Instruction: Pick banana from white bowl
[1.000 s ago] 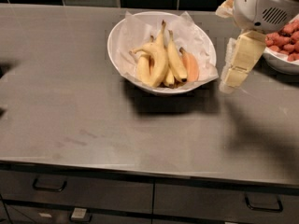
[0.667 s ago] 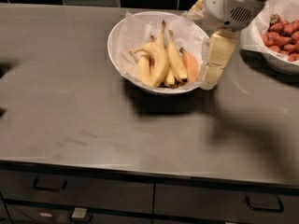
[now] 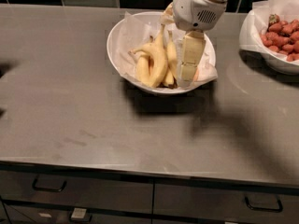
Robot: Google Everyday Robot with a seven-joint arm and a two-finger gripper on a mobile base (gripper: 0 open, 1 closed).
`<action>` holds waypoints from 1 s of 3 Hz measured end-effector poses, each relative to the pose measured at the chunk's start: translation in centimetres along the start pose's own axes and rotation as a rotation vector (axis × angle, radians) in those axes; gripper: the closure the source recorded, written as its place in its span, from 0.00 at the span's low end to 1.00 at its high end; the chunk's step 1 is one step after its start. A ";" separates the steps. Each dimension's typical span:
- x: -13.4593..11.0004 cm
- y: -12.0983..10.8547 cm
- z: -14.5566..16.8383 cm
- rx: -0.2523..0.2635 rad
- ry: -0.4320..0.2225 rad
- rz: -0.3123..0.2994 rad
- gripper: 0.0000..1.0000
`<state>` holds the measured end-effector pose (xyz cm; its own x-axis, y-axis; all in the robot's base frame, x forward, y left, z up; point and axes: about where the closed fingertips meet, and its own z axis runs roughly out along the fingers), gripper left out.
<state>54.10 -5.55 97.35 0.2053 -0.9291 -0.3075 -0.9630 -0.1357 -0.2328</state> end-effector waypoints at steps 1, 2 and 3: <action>0.0 0.0 0.0 0.000 0.000 0.000 0.00; -0.5 -1.9 0.9 -0.002 -0.005 -0.091 0.00; -2.0 -5.2 2.4 0.000 -0.028 -0.218 0.00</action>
Offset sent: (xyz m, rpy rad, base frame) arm 0.0510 0.0248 -0.0081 -0.0507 -0.0631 0.2677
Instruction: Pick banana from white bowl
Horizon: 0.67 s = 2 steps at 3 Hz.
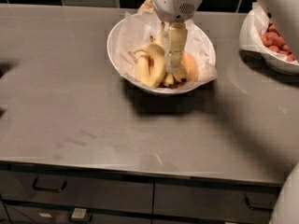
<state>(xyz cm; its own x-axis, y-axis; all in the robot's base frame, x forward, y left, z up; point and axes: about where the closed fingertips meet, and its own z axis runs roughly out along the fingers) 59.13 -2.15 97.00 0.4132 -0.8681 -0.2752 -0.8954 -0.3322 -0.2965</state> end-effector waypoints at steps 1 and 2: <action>-0.3 -0.7 0.0 0.020 -0.007 -0.011 0.00; 0.6 0.0 1.1 0.018 -0.021 -0.018 0.00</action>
Offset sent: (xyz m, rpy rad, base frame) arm -0.0025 -0.0163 -0.0304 0.0222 0.0032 0.0308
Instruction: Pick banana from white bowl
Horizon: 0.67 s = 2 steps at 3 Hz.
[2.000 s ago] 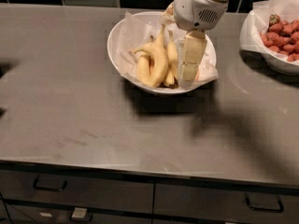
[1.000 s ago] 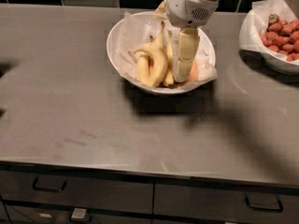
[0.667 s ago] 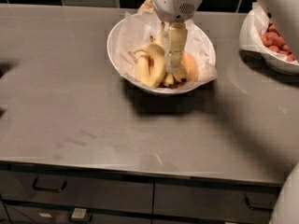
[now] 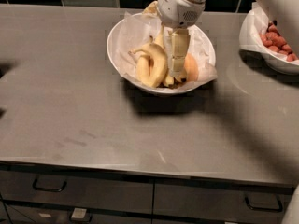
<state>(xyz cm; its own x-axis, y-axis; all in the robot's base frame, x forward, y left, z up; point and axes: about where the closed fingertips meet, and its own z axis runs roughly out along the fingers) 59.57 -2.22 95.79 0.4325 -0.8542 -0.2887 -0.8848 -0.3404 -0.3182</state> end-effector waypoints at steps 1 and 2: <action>0.8 0.5 1.6 0.016 -0.010 -0.042 0.00; 1.5 0.6 2.8 0.023 0.004 -0.067 0.00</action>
Offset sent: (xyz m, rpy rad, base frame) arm 0.0098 -0.0089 -0.0462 -0.0250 -0.0695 0.0685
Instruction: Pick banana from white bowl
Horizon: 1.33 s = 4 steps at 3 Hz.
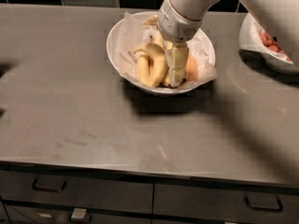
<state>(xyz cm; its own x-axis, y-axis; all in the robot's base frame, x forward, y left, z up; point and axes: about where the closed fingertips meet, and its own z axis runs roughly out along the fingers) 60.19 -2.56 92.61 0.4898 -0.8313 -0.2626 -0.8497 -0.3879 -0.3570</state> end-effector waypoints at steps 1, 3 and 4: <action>0.3 -0.6 0.8 0.009 0.029 -0.029 0.00; 0.0 -1.9 2.8 0.015 0.012 -0.064 0.00; -0.2 -1.4 4.2 -0.005 -0.012 -0.054 0.00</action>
Offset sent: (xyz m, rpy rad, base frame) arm 0.0261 0.0184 -0.0117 -0.0202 -0.0706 0.0593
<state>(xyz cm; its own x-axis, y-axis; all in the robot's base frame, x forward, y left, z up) 62.10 -0.19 89.38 0.5373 -0.8044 -0.2536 -0.8229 -0.4341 -0.3667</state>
